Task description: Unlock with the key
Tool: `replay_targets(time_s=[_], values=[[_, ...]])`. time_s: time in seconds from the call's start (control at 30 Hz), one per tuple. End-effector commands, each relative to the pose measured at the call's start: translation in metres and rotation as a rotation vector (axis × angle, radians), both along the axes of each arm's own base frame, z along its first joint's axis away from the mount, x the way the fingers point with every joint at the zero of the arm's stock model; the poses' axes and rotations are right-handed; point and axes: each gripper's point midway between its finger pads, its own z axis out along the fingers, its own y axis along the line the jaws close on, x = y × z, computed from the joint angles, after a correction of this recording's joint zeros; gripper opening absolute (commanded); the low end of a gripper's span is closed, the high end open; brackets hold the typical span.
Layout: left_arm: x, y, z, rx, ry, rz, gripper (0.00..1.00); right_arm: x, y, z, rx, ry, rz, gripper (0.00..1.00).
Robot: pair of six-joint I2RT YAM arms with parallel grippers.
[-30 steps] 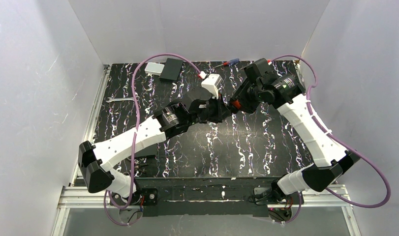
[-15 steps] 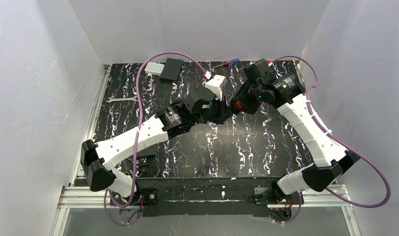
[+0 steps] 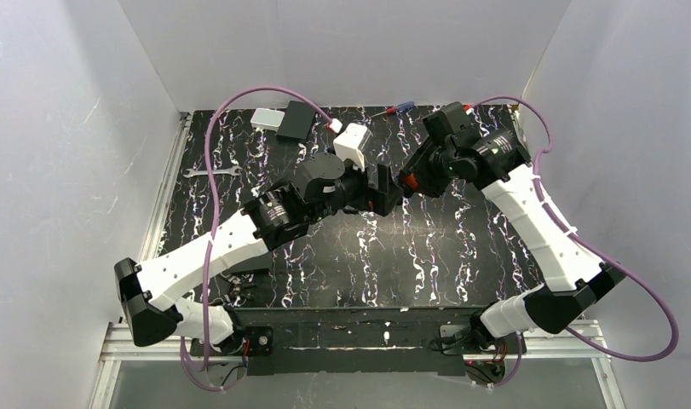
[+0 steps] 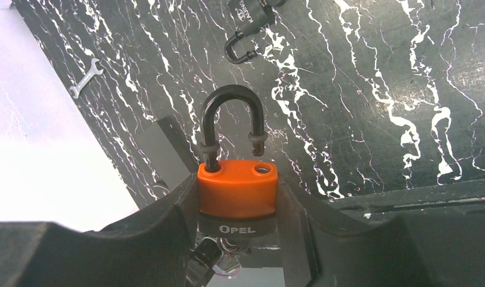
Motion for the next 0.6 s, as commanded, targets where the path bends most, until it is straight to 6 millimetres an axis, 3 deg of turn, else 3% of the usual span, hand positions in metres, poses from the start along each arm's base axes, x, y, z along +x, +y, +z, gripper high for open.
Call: replay_targets(time_s=[0.0,0.2,0.57], values=[[0.015,0.002,0.023,-0.103,-0.039,0.053,0.91,0.004,-0.005,0.035,0.064,-0.118,-0.052,0.01],[0.028,-0.012,0.033,-0.226,-0.035,0.060,0.88,0.006,-0.002,0.039,0.075,-0.130,-0.048,0.01],[0.022,-0.035,0.018,-0.227,0.019,-0.038,0.67,0.007,-0.010,0.051,0.070,-0.167,-0.069,0.01]])
